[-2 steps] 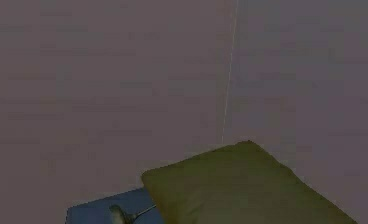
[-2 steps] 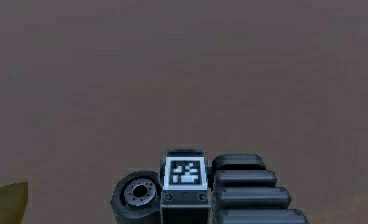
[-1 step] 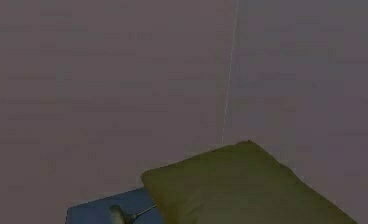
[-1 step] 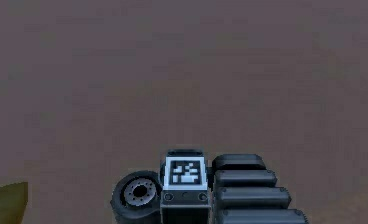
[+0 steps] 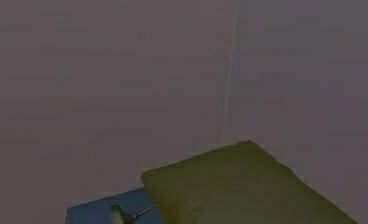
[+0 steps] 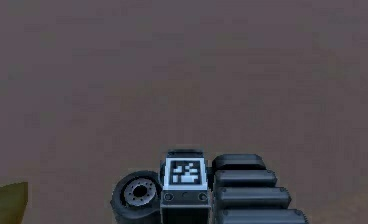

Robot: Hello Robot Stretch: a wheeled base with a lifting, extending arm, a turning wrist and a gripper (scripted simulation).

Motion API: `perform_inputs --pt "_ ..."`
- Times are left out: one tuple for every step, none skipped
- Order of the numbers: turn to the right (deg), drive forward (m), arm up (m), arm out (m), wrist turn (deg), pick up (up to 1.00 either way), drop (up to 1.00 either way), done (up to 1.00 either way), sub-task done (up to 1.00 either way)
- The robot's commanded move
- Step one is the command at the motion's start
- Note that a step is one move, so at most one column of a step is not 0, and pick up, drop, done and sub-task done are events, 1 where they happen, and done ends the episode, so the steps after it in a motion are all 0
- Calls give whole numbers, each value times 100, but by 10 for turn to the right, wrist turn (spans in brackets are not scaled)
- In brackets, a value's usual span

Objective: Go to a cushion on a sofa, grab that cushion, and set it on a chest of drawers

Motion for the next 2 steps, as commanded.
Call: perform_inputs --pt "0 0 0 0 0 0 100 0 0" --pt "0 0 0 0 0 0 0 100 0"
